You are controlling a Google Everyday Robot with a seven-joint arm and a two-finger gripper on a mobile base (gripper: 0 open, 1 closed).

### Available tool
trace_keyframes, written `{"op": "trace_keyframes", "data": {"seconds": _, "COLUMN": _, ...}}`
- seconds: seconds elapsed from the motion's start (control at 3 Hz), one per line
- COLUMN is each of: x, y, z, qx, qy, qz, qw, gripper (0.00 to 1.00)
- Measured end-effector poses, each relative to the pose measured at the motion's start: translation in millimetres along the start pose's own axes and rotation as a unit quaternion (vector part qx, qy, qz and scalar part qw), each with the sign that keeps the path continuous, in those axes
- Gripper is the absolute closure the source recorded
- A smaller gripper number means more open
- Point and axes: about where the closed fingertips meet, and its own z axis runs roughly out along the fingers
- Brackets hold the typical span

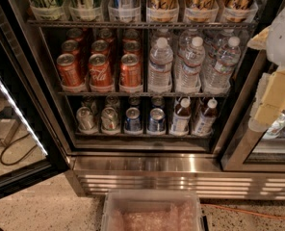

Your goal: Pick coke can from middle shelf of fridge

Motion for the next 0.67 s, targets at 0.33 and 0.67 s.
{"op": "trace_keyframes", "data": {"seconds": 0.33, "x": 0.0, "y": 0.0, "z": 0.0, "qx": 0.0, "qy": 0.0, "qz": 0.0, "qw": 1.0, "gripper": 0.0}}
{"op": "trace_keyframes", "data": {"seconds": 0.67, "x": 2.6, "y": 1.2, "z": 8.1, "qx": 0.0, "qy": -0.016, "qz": 0.009, "qw": 0.9998, "gripper": 0.0}}
